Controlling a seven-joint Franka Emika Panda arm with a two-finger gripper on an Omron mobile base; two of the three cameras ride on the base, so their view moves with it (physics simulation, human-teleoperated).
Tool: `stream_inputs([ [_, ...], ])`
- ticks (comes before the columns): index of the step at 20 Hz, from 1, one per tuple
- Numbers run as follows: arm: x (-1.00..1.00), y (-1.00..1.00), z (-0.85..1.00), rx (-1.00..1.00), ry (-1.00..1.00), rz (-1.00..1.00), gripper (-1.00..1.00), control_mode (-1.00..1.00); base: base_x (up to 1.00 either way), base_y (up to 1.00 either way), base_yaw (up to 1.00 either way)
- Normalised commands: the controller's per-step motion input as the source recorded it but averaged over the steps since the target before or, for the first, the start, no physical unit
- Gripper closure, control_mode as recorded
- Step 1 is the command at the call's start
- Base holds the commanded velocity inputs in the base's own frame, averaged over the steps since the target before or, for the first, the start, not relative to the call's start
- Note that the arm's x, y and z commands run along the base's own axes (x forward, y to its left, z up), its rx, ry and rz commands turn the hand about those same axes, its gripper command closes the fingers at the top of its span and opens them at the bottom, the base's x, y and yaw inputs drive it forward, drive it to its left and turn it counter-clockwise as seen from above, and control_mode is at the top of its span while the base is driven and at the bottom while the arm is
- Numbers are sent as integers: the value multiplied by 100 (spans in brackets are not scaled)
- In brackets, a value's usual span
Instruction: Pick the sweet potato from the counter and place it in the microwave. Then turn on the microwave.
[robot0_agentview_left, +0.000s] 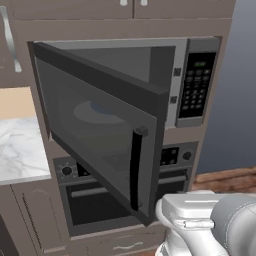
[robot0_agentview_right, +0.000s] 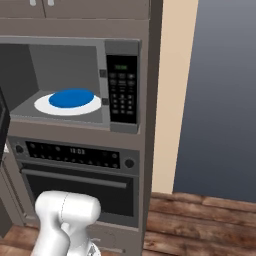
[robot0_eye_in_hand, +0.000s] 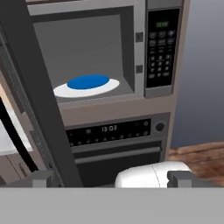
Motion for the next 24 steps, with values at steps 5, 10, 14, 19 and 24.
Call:
stream_inputs([
  [5,0,0,0,0,0,0,-100,100,-44,1,0],
  [10,0,0,0,0,0,0,-100,100,-49,6,1],
  [14,0,0,0,0,0,0,-100,100,-51,17,7],
  [19,0,0,0,0,0,0,-100,100,-31,38,23],
  [24,0,0,0,0,0,0,-100,100,-14,48,36],
])
